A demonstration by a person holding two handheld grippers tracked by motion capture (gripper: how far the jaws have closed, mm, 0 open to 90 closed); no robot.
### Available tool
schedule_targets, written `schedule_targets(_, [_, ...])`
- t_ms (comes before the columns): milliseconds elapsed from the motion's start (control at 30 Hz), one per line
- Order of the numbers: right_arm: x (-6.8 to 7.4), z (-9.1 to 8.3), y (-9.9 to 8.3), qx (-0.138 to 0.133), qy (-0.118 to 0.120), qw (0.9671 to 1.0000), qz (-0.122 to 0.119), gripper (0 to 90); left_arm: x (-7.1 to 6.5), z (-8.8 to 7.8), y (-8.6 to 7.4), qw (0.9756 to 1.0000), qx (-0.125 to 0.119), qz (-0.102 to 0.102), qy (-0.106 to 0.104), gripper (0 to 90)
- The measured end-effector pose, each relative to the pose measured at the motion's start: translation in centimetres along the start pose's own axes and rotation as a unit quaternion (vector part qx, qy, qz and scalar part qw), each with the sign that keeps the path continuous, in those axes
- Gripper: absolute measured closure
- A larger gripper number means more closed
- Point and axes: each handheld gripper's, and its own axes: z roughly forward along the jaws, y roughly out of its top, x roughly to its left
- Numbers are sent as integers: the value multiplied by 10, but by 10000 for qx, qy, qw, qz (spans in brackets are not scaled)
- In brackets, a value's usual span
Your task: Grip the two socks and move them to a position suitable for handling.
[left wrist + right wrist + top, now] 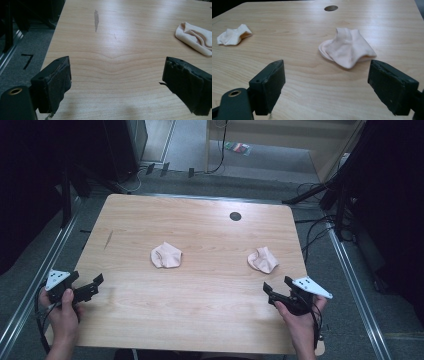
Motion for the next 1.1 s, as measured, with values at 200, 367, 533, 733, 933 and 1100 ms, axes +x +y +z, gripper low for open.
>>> schedule_targets(200, [-3, 24, 16, 217, -151, 9994, -210, 161, 0, 0, 0, 10000, 13, 5, -2, 92])
schedule_targets(367, [-12, 64, 23, 627, -527, 9964, -221, 196, 0, 0, 0, 10000, -5, 0, -20, 93])
schedule_targets(533, [-17, 88, 29, 694, -662, 9954, 73, 235, 0, -1, 0, 10000, -12, 3, -26, 93])
schedule_targets(733, [-22, 114, 30, 802, -903, 9925, 191, 266, -1, -1, -1, 10000, -19, 56, -58, 93])
schedule_targets(933, [-27, 125, 20, 942, -1067, 9897, 136, 276, -1, -1, -1, 10000, 19, 48, -73, 93])
schedule_targets(1100, [-22, 126, 18, 926, -1274, 9873, 188, 310, -1, 0, 0, 9999, 44, 63, -68, 93])
